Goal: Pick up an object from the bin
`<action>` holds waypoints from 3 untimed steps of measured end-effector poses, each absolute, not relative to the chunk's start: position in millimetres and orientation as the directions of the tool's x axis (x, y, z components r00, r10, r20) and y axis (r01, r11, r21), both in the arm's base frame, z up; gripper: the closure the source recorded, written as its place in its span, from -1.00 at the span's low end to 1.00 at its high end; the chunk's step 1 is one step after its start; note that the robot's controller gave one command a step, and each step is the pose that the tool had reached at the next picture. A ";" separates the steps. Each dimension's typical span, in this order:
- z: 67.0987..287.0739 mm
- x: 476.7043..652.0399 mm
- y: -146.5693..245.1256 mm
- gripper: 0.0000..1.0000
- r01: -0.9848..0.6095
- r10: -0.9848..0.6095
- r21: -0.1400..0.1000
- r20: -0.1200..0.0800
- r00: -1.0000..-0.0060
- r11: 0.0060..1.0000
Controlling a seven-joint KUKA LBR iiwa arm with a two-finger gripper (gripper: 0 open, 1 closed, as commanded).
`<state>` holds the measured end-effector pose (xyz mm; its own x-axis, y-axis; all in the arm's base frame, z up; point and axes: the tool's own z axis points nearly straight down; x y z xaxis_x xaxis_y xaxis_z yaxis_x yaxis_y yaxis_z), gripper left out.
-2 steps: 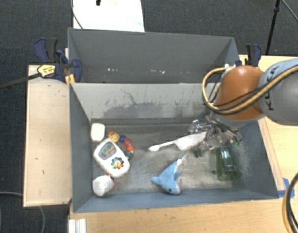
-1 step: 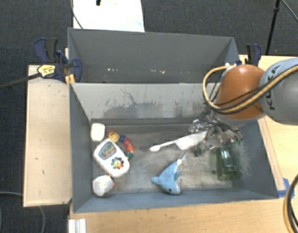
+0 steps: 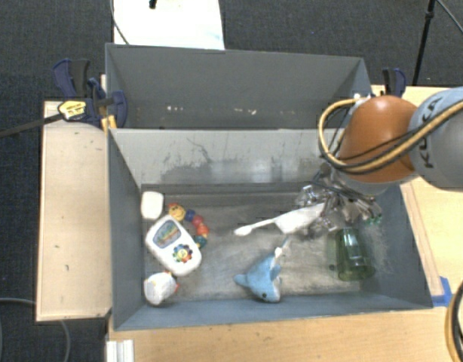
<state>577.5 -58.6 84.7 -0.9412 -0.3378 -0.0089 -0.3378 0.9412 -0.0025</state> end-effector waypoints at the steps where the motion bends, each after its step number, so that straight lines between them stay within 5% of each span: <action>1: 104.1 575.9 -58.7 1.00 -0.336 -0.336 0.000 -0.003 -0.942 0.942; 3: 126.2 577.7 -58.7 1.00 -0.334 -0.334 -0.003 -0.007 -0.943 0.943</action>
Offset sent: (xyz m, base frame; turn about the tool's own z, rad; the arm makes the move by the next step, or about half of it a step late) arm 0.0000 -0.0001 0.0565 0.0000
